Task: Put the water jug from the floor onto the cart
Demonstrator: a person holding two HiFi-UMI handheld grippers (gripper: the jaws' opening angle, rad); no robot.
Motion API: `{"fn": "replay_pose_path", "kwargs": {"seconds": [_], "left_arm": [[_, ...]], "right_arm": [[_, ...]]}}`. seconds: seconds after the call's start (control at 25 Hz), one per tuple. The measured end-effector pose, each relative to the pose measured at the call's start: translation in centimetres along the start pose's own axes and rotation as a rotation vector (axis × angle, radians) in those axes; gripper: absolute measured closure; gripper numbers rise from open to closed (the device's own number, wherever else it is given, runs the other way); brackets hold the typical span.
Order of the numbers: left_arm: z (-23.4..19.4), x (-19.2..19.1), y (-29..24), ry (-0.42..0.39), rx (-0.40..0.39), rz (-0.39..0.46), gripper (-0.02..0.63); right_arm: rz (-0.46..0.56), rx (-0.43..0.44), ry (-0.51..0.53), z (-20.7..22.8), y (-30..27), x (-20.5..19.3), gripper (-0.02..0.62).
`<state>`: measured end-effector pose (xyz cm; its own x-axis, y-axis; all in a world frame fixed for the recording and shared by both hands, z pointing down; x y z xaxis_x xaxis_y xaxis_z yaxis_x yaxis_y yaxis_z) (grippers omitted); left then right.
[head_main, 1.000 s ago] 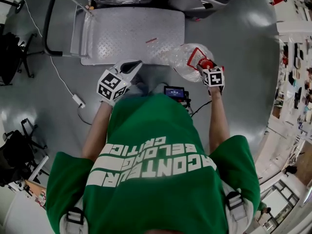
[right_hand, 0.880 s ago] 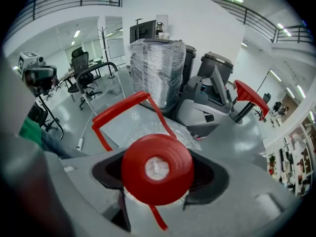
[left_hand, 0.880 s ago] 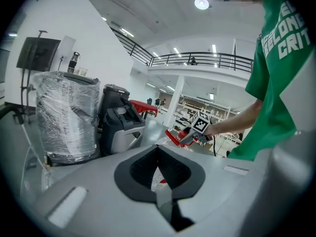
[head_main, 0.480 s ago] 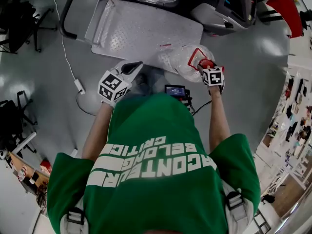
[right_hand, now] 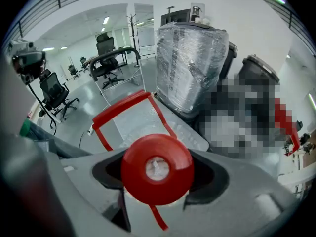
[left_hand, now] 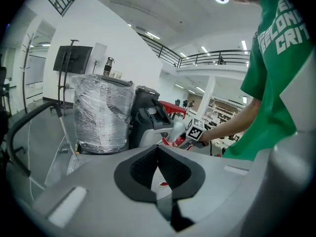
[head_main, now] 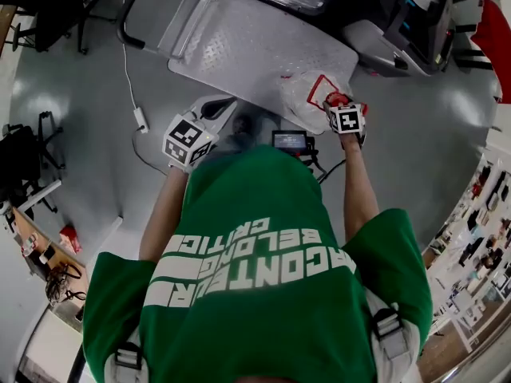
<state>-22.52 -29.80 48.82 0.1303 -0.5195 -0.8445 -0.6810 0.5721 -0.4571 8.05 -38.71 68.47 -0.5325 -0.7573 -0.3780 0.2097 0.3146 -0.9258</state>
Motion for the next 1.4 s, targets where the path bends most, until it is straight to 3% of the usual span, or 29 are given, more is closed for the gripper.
{"fn": "replay_pose_path", "kwargs": {"seconds": [0.32, 0.48, 0.88, 1.4], "left_arm": [[-0.4, 0.1, -2.0, 0.043, 0.050, -0.034, 0.594], [-0.2, 0.5, -3.0, 0.058, 0.065, -0.045, 0.594], [0.2, 3.6, -6.6, 0.020, 0.075, -0.058, 0.594], [0.3, 3.0, -8.0, 0.109, 0.135, -0.076, 0.594]], "right_arm": [[-0.056, 0.030, 0.069, 0.8, -5.0, 2.9, 0.291], [-0.138, 0.039, 0.075, 0.9, -7.3, 2.4, 0.290], [-0.163, 0.031, 0.163, 1.4, -12.4, 4.4, 0.290], [-0.111, 0.138, 0.230, -1.4, -18.7, 7.3, 0.290]]}}
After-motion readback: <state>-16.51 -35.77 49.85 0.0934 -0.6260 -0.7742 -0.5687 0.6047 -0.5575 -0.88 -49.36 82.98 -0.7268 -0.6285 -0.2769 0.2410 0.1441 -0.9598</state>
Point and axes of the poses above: the fingertips, and each gripper's own axes: y backward along the fingers, z to its right, x out of its top, the point moved 1 cm from there along y, backward along the fingers, and after that the axes turned 2 degrees about -y, right-handed, at the moved point
